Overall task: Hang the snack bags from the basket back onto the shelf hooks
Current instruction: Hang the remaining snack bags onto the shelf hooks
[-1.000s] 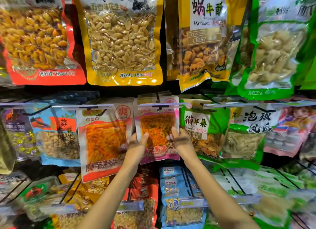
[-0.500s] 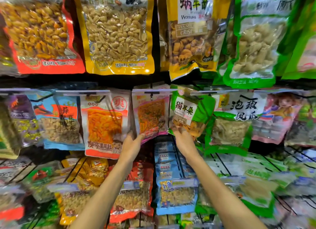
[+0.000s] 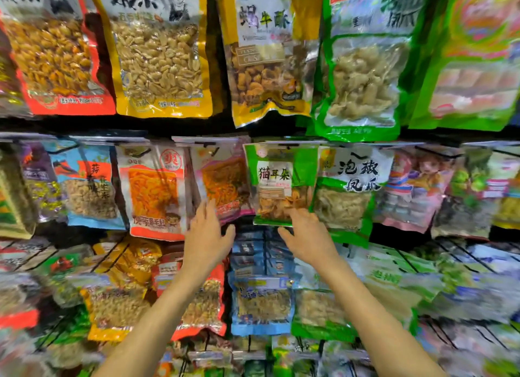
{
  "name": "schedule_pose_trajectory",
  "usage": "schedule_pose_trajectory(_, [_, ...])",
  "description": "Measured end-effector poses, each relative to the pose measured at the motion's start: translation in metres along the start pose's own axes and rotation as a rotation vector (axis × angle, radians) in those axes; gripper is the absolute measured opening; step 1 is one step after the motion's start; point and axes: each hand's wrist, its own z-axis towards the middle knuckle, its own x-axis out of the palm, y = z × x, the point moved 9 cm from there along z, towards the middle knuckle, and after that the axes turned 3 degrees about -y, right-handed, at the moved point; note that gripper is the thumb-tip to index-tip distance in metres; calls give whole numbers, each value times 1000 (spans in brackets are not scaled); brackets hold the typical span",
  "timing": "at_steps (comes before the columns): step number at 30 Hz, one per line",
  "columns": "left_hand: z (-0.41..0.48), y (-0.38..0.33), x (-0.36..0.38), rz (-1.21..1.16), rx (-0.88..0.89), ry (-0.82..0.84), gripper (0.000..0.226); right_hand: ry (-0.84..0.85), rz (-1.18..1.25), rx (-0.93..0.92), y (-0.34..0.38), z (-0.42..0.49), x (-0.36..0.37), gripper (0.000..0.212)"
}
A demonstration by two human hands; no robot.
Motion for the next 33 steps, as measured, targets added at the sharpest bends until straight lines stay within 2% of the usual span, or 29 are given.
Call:
schedule_pose_trajectory(2, [-10, -19, 6, 141, 56, 0, 75, 7, -98, -38, -8, -6, -8, 50])
schedule_pose_trajectory(5, [-16, -46, 17, 232, 104, 42, 68, 26, -183, -52, -18, -11, -17, 48])
schedule_pose_trajectory(8, [-14, -63, 22, 269, 150, 62, 64, 13, -223, -63, -23, -13, -25, 46])
schedule_pose_trajectory(14, [11, -61, 27, 288, 109, 110, 46, -34, -226, -32, -28, -4, -27, 43])
schedule_pose_trajectory(17, [31, -53, 30, 161, 44, 136, 42, -81, -133, 56, -32, 6, -27, 48])
schedule_pose_trajectory(22, [61, -50, 51, -357, -67, 174, 34, -167, 97, 246, -50, 30, -17, 51])
schedule_pose_trajectory(23, [67, -47, 57, -456, -95, 204, 40, -176, 124, 273, -53, 33, -14, 53])
schedule_pose_trajectory(25, [69, -41, 72, -684, -241, 305, 67, -209, 213, 307, -58, 38, -11, 47])
schedule_pose_trajectory(26, [70, -36, 80, -739, -326, 351, 69, -224, 284, 325, -61, 42, -9, 41])
schedule_pose_trajectory(27, [72, -33, 88, -788, -376, 377, 59, -231, 370, 333, -61, 45, -8, 36])
schedule_pose_trajectory(29, [74, -24, 91, -854, -523, 270, 25, -256, 552, 315, -61, 55, 0, 30])
schedule_pose_trajectory(31, [78, -28, 90, -841, -450, 242, 13, -271, 684, 317, -65, 62, 13, 35])
schedule_pose_trajectory(32, [81, -31, 89, -863, -405, 246, 16, -255, 746, 366, -70, 64, 22, 43])
schedule_pose_trajectory(33, [86, -33, 88, -864, -329, 219, 29, -227, 791, 414, -73, 64, 29, 49])
